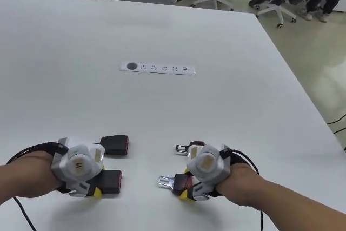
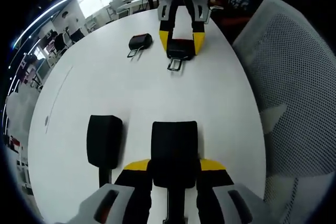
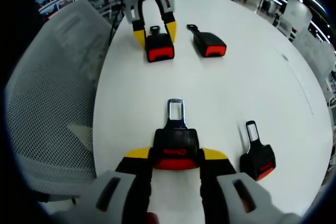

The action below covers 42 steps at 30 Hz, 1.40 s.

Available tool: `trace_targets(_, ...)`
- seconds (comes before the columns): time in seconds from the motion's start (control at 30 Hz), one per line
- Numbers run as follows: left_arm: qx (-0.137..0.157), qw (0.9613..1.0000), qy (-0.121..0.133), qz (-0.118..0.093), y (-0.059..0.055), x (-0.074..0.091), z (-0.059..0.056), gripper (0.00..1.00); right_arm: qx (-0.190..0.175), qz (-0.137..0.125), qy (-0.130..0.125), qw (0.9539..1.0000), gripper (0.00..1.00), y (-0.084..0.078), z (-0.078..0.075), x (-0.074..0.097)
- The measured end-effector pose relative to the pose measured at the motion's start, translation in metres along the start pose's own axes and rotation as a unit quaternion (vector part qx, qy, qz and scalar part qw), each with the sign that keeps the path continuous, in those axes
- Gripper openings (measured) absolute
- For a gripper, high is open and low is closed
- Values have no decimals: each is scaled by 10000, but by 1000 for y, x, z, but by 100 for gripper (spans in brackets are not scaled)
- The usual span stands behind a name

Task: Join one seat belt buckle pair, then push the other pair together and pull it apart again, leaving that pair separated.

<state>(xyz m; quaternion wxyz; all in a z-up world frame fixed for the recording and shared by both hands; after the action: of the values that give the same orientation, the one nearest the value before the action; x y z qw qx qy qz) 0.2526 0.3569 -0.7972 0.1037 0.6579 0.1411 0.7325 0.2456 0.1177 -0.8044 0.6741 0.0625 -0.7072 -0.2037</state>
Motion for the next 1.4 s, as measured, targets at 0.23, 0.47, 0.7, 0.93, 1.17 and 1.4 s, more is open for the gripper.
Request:
trace_targets(0.23,-28,10000,-14,1,0,0,0,33,71,-82,27,9999,35,18,3,-7)
trace_targets(0.47,-39,10000,-23,-15,0,0,0,33,194,-211,50,9996,35,37,7,-16)
trace_targets(0.7,-57,10000,-24,-17,0,0,0,33,309,-363,137,9988,35,61,14,-26)
trace_targets(0.93,-87,9999,-63,50,1,-1,1,33,517,-379,170,9978,35,76,14,-32)
trace_targets(1.17,-38,9999,-85,98,1,-1,1,33,743,-363,61,9966,35,77,16,-30)
trace_targets(1.4,-30,9999,-95,113,1,-1,1,33,689,-512,106,9963,35,83,15,-33)
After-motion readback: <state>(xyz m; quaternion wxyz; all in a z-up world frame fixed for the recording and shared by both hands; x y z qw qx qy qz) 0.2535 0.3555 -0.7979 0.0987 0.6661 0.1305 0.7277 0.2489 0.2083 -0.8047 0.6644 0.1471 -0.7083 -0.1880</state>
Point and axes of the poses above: the centre of the closed fingertips' face, and the gripper's own axes: x roughly backward along the fingers, z roughly to its left, y roughly out of its top, the point moved 7 cm from there along x, roughly backward along the fingers, and after that the axes turned 6 degrees about z, right-handed, at the moved point
